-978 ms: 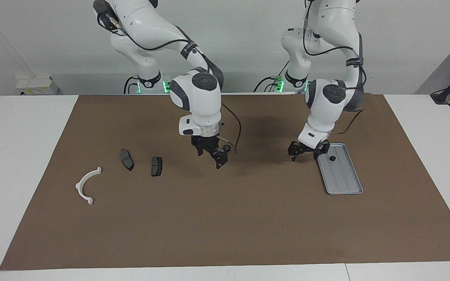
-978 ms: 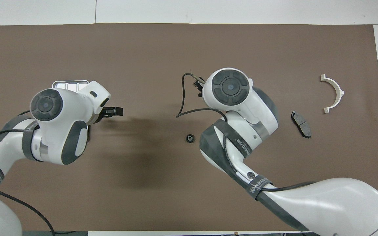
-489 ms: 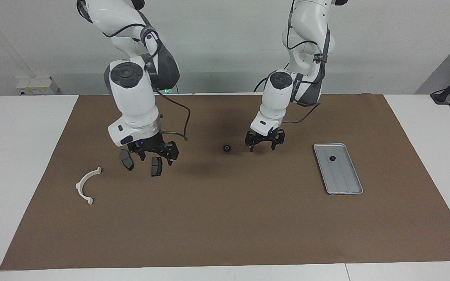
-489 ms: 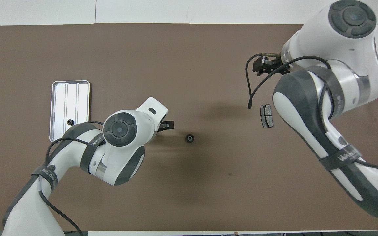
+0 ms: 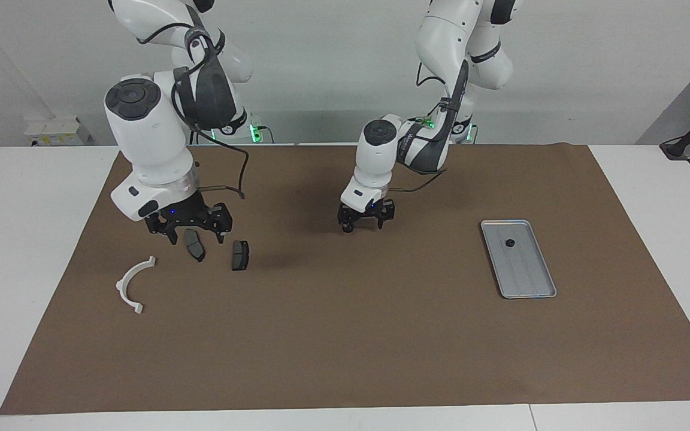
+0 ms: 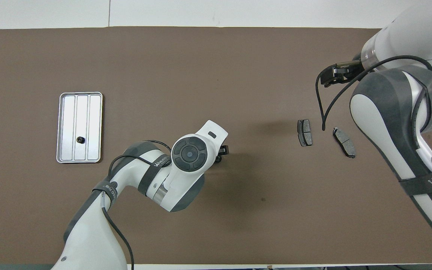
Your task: Pick bearing gear from pile to tray
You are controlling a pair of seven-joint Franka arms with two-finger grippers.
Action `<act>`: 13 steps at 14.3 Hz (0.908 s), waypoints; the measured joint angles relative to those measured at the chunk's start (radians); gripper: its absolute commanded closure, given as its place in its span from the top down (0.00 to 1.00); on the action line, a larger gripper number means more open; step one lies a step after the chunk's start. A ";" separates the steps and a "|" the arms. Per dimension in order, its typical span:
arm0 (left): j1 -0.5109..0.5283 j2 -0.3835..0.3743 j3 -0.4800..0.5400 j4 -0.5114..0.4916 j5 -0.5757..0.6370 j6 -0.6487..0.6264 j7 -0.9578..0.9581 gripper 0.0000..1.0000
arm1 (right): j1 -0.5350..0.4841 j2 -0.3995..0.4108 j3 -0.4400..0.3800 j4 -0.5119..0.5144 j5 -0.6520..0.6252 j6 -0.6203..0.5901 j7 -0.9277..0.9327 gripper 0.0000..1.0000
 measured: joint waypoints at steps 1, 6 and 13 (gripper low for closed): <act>-0.008 0.011 0.000 0.012 0.000 0.000 -0.012 0.97 | 0.000 -0.003 0.000 0.000 0.000 -0.002 -0.001 1.00; -0.040 0.018 0.001 0.028 0.000 -0.021 -0.047 0.97 | 0.000 -0.007 0.005 -0.002 0.001 -0.004 -0.001 1.00; -0.083 0.018 0.003 0.028 0.000 -0.057 -0.083 0.95 | 0.138 -0.042 -0.151 -0.004 0.058 -0.011 -0.001 1.00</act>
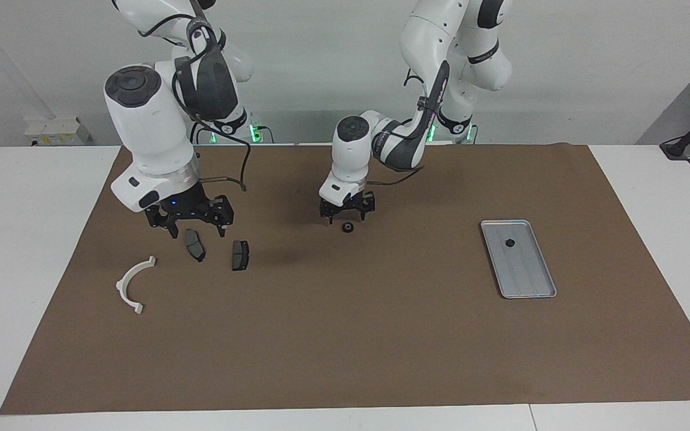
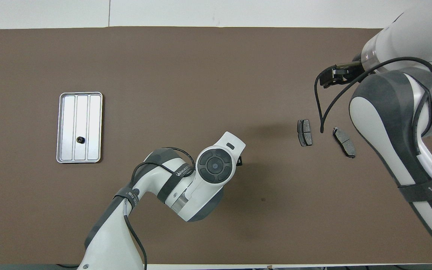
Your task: Pick bearing gear from pile to tray
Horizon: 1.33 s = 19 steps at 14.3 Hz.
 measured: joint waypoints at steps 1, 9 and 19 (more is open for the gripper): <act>0.000 0.000 0.002 0.000 0.000 -0.003 0.000 0.93 | 0.075 -0.013 -0.089 -0.001 0.038 -0.004 0.000 1.00; 0.000 0.000 0.011 0.000 0.027 -0.023 0.000 0.91 | 0.201 -0.139 -0.274 -0.094 0.100 -0.019 -0.086 1.00; 0.001 0.003 0.018 0.022 0.043 -0.031 0.000 0.68 | 0.196 -0.324 -0.296 -0.148 0.100 -0.157 -0.256 1.00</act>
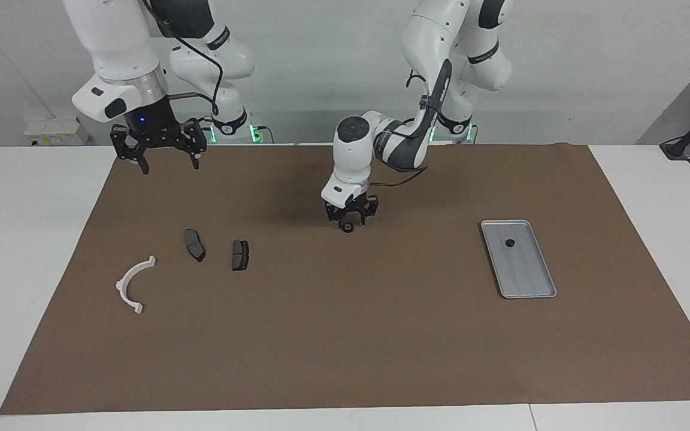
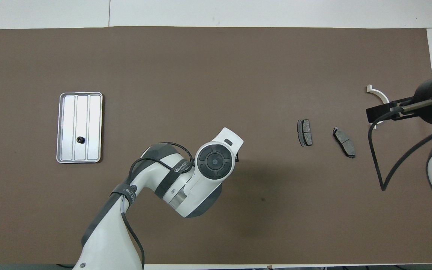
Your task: Pick bearing gear from pile to tray
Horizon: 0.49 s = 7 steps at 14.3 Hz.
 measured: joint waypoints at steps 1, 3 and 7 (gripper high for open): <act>0.000 0.001 0.000 0.000 0.000 0.000 0.000 0.68 | 0.000 -0.007 0.000 -0.001 0.000 -0.013 0.000 1.00; 0.000 0.001 0.000 0.000 0.000 0.000 0.000 0.68 | 0.001 -0.010 0.000 -0.003 0.008 -0.026 0.001 1.00; 0.000 0.003 0.000 0.002 0.001 0.000 0.000 0.66 | 0.001 -0.010 0.000 -0.008 0.045 -0.076 0.024 1.00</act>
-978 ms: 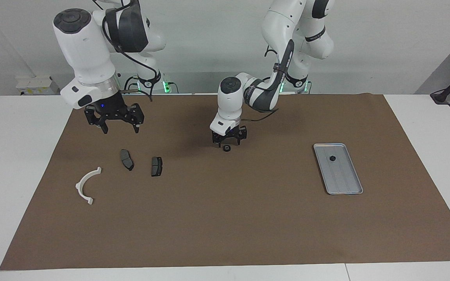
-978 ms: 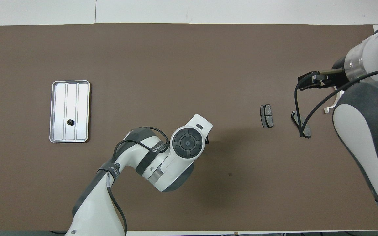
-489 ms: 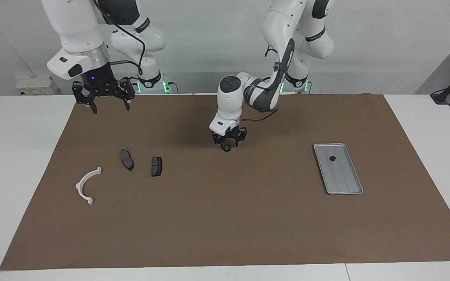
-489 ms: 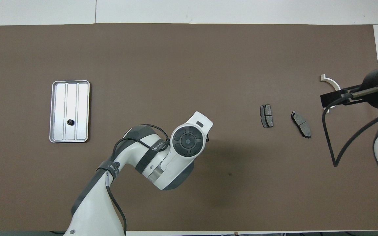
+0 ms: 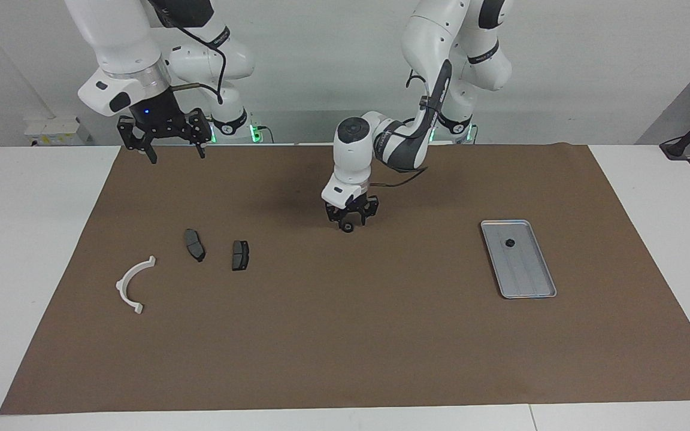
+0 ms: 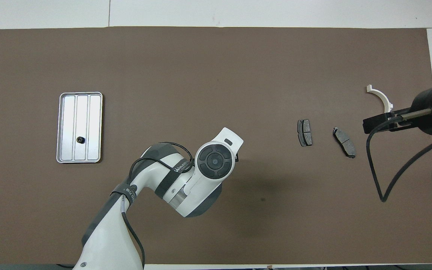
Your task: Pick bearing gear from pile to tray
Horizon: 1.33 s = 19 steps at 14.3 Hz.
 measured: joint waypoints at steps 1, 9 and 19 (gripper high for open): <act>0.000 0.002 0.000 0.003 0.001 0.000 0.000 0.66 | 0.000 0.000 0.000 0.000 0.000 -0.008 0.001 1.00; 0.000 0.017 0.000 0.016 0.004 0.001 0.000 0.34 | 0.000 0.003 0.000 -0.004 0.000 -0.012 0.001 1.00; 0.071 0.029 0.009 0.047 0.101 0.001 -0.002 0.00 | -0.001 0.017 -0.010 -0.004 0.000 0.016 0.003 1.00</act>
